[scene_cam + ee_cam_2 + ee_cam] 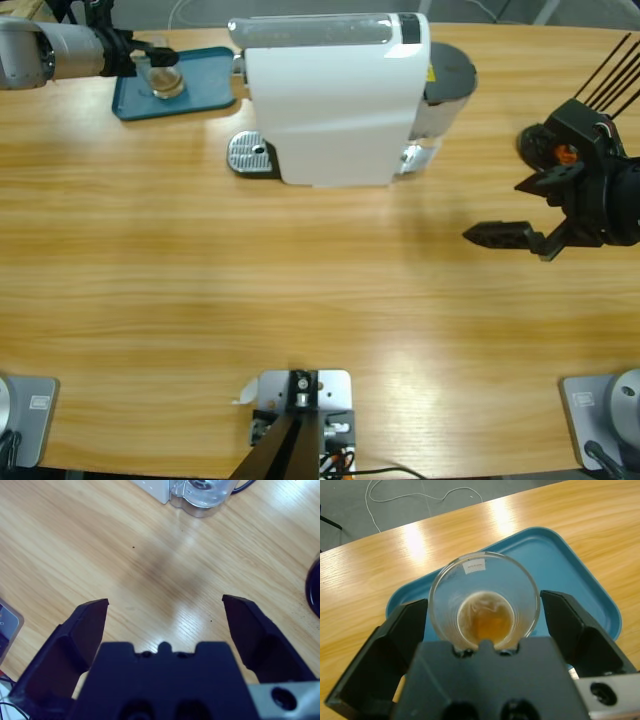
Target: Pour coffee
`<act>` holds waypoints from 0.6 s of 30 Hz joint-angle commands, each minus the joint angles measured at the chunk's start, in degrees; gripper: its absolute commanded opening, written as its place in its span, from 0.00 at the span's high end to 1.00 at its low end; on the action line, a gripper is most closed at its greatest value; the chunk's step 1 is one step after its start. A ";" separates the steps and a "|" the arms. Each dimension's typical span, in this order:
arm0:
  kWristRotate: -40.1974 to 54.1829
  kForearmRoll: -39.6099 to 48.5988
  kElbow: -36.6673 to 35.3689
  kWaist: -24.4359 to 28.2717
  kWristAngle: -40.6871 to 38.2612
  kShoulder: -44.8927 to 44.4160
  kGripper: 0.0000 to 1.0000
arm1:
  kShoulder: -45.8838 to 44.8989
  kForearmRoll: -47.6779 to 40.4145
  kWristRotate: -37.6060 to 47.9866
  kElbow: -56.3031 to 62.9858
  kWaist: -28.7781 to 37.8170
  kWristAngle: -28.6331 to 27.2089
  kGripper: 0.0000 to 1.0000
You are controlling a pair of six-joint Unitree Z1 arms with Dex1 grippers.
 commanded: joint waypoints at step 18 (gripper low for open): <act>-0.86 33.60 14.57 -12.74 -7.20 -48.40 0.03 | -5.06 1.32 0.31 1.07 0.40 -1.13 0.00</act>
